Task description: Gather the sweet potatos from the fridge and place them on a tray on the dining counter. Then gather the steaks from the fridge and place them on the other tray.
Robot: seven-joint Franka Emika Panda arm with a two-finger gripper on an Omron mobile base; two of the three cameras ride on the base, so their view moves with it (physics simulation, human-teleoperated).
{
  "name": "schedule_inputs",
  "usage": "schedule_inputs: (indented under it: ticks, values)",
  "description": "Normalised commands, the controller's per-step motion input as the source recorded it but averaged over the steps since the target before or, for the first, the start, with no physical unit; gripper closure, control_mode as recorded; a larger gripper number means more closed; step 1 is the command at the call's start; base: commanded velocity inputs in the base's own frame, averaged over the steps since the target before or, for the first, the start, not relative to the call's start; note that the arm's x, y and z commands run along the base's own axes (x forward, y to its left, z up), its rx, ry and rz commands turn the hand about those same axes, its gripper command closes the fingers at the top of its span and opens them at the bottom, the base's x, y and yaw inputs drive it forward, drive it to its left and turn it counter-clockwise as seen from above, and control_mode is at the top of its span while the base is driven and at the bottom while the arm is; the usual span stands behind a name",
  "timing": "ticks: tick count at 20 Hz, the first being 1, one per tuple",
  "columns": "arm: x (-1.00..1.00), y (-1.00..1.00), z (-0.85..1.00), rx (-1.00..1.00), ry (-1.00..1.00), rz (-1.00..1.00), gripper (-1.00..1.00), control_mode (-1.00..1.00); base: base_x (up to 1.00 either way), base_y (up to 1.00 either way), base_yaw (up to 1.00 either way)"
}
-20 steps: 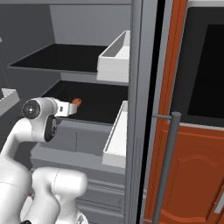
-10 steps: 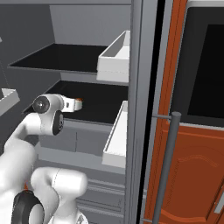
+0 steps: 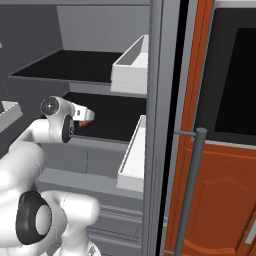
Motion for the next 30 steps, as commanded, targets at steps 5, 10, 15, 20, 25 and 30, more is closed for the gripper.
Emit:
schedule_inputs:
  ticks: [5,10,15,20,25,30]
  values:
    - [0.32,0.04,-0.11,0.0,-0.01,0.0,-1.0,-1.0,0.0,0.0,0.0]
    - [0.15,0.0,-0.26,0.0,-0.01,0.0,-1.0,-1.0,0.0,0.0,0.0]
    - [0.15,0.0,-0.23,0.0,0.0,0.0,-1.0,-1.0,0.0,0.0,0.0]
    - [0.01,0.0,-0.07,0.0,0.07,0.0,-1.0,-1.0,0.0,0.0,0.0]
    - [0.22,0.0,0.0,0.0,0.07,0.0,-1.0,-1.0,0.0,0.0,0.0]
    - [0.18,0.0,0.0,0.0,0.12,0.0,-1.0,-1.0,0.0,0.0,0.0]
